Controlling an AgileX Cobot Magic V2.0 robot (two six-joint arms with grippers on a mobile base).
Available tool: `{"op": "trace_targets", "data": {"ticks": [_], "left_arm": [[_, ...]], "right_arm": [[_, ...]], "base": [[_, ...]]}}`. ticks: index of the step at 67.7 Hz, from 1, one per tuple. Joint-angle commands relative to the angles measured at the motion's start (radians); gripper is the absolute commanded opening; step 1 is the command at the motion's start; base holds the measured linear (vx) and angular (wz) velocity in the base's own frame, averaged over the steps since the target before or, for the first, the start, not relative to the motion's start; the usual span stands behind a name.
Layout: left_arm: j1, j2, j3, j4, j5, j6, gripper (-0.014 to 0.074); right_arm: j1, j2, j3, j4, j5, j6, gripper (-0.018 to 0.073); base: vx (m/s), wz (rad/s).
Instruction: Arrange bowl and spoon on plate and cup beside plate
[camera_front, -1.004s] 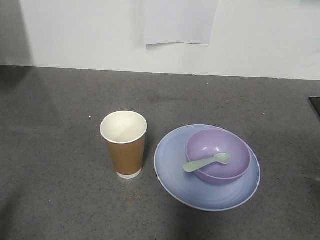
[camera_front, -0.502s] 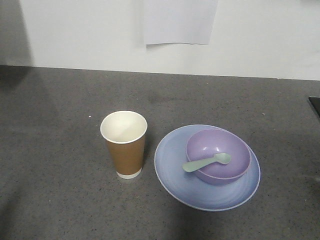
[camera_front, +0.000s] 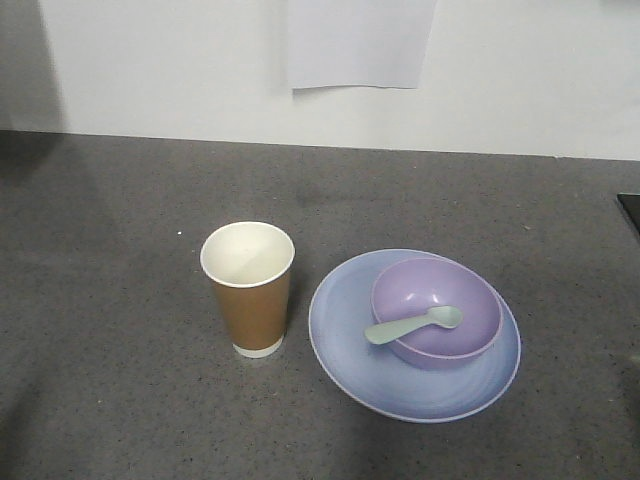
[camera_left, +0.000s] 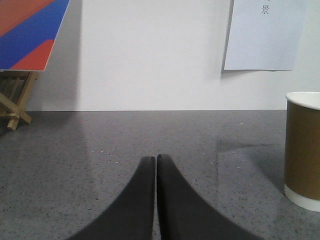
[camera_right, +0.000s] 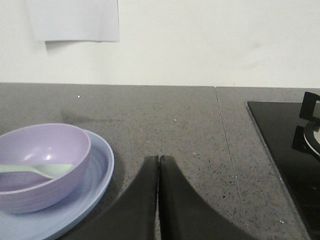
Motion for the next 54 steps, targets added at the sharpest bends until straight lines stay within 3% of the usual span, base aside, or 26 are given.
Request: {"op": "trace_targets", "data": {"ticks": [1,22,54], "left_arm": [[0.001,-0.015,-0.018,-0.008,-0.076,0.002,-0.0006],[0.001,-0.014,-0.018,-0.008,-0.076,0.002,-0.0006],[0.001,-0.014,-0.018,-0.008,-0.076,0.002,-0.0006]], "right_arm": [[-0.006,-0.047,0.042,-0.008,-0.167,0.017,-0.0011],[-0.006,-0.113,0.187,-0.041,-0.341,0.11,-0.0011],[-0.006,-0.113,0.187,-0.026,-0.339,0.103,-0.0011]], "base": [[0.0,0.0],[0.0,0.0],[0.0,0.0]]}}
